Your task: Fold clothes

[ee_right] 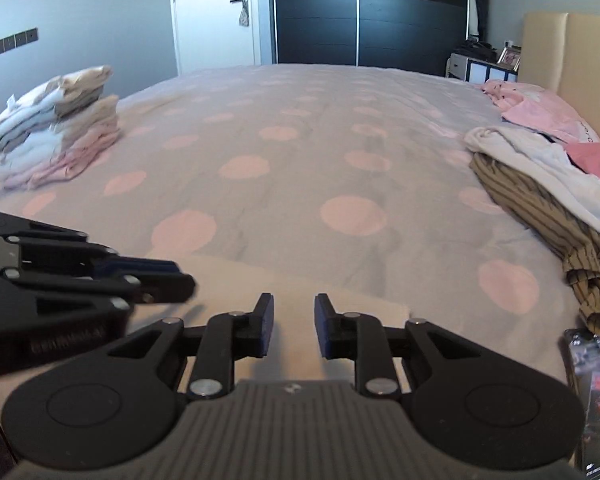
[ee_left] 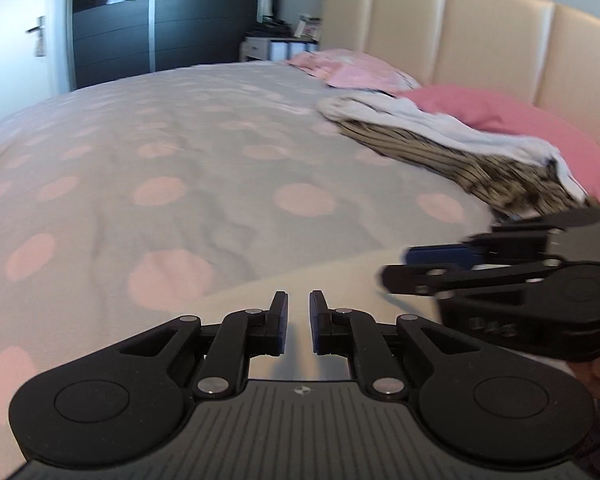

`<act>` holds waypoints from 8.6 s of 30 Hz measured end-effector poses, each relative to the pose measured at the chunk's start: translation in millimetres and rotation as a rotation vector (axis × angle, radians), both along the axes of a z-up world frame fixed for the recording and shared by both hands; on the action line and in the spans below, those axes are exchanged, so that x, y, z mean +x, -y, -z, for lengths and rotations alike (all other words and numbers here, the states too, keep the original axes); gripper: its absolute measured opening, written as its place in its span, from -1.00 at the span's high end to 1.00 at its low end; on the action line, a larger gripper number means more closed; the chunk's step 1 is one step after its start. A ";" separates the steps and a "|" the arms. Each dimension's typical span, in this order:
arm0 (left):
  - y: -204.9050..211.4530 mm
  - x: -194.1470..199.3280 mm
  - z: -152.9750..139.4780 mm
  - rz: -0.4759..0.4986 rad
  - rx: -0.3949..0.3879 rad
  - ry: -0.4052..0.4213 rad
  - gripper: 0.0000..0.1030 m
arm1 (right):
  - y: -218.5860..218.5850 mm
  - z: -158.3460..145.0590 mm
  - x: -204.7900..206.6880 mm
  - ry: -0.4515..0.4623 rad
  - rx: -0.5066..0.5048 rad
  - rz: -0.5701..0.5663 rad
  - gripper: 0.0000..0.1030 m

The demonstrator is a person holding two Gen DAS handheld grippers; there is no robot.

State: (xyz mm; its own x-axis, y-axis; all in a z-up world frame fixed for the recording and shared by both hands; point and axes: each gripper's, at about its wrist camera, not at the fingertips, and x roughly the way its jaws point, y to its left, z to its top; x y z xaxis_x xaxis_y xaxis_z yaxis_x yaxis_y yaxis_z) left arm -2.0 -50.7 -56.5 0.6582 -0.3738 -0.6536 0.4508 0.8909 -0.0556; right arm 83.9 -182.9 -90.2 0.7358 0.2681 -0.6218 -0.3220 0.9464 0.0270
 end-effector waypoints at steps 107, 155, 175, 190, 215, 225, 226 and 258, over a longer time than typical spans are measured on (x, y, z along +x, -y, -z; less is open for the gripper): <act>-118.2 -3.8 64.4 -0.214 -0.571 -0.498 0.62 | 95.2 46.2 0.9 -0.470 0.528 0.022 0.58; -372.2 18.8 -218.8 -0.424 -0.615 0.022 0.83 | -188.8 -220.4 96.4 -0.176 0.710 -0.376 0.72; -565.0 130.6 -200.7 -0.681 -0.604 0.160 0.83 | -440.6 -231.4 280.3 -0.148 0.564 -0.546 0.71; -603.3 154.4 -125.6 -0.786 -0.516 0.087 0.77 | -476.7 -134.5 308.4 -0.198 0.487 -0.493 0.65; -579.1 160.4 -143.2 -0.848 -0.307 0.191 0.48 | -489.2 -149.1 316.1 0.007 0.345 -0.490 0.70; -581.9 149.2 -139.2 -0.851 -0.249 0.180 0.54 | -476.0 -140.4 320.7 0.012 0.319 -0.469 0.71; -579.9 143.1 -142.4 -0.847 -0.234 0.185 0.54 | -469.5 -144.3 317.3 0.017 0.328 -0.473 0.71; -437.7 33.7 -167.9 -0.795 -0.049 0.060 0.13 | -355.2 -179.6 160.2 0.061 0.210 -0.608 0.43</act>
State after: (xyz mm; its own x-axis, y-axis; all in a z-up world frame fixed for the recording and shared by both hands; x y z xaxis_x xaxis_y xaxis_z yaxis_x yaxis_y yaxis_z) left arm 31.7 387.0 111.4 0.7731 0.1952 -0.6035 -0.3155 0.9438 -0.0988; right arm 244.1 172.3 89.4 0.4462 0.7600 -0.4725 -0.8060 0.5707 0.1568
